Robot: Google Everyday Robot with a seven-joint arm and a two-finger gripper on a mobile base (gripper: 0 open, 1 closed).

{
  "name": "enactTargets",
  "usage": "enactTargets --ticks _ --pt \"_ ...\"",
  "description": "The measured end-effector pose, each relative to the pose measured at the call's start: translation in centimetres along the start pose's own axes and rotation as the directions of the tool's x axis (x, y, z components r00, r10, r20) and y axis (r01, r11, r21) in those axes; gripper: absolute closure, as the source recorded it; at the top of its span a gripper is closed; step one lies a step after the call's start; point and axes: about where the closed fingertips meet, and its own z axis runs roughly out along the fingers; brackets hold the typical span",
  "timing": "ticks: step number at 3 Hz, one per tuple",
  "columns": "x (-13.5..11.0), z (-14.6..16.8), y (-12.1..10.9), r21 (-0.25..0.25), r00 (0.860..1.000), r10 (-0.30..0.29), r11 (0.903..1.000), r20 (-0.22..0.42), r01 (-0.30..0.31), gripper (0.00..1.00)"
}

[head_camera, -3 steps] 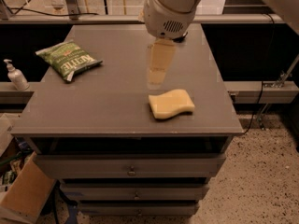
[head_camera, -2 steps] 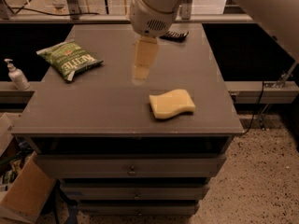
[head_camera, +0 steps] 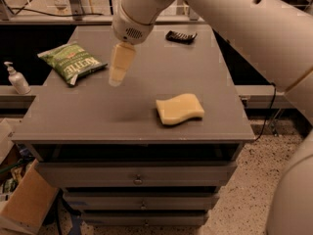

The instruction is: Move green jalapeno chip bag near sponge

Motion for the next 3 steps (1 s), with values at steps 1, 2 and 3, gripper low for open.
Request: enactTargets --ticks 1,2,3 --pt "-1.1 3.6 -1.1 -0.001 0.998 0.054 0.9986 0.032 -0.054 0.0" --pt "-2.4 6.4 -2.4 0.008 0.995 0.091 0.9958 0.046 -0.092 0.0" --pt "-3.0 8.8 -3.9 0.026 0.992 0.118 0.9925 0.052 -0.119 0.0"
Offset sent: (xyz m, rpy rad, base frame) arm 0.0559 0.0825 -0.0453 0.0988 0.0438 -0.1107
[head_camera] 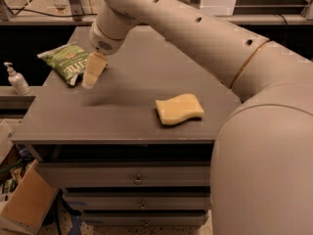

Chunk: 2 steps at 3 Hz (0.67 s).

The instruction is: Move green jalapeno chip bag near sponge

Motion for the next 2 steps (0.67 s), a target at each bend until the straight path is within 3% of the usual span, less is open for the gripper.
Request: enactTargets --ticks 2 --pt "1.1 3.6 -2.7 0.027 0.992 0.123 0.992 0.01 -0.124 0.0"
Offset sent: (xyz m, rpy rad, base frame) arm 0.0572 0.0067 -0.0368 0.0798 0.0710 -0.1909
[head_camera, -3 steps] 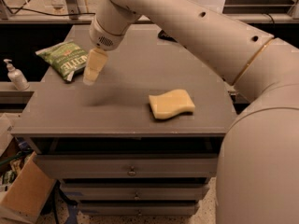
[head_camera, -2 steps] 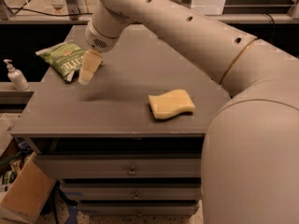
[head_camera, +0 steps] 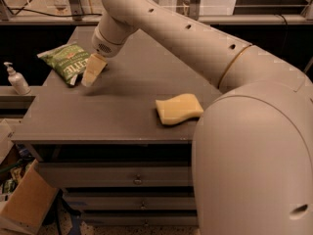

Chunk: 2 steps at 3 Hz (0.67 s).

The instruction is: Move green jalapeno chip bag near sponge

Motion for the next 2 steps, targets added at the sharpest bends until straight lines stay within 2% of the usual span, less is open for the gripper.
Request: enactTargets --ticks 1,2 --pt "0.1 1.4 -0.5 -0.007 0.998 0.055 0.9985 0.002 -0.055 0.0" --pt "-0.2 2.5 -0.4 -0.022 0.996 0.09 0.9957 0.009 -0.09 0.18"
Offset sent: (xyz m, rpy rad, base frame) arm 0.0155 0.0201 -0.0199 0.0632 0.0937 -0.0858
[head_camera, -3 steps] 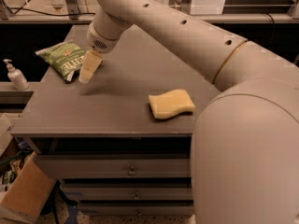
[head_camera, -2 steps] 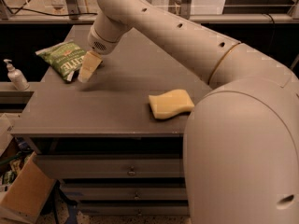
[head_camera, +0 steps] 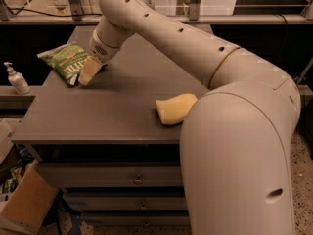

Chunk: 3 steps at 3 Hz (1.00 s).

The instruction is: Move green jalapeno chip bag near sponge

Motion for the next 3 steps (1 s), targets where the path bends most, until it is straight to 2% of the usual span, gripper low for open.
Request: enactTargets --ticks 2,3 --pt "0.03 1.16 0.56 -0.025 0.999 0.045 0.9987 -0.001 -0.045 0.64" --pt "0.51 0.78 0.57 -0.022 0.998 0.06 0.998 -0.002 -0.06 0.88"
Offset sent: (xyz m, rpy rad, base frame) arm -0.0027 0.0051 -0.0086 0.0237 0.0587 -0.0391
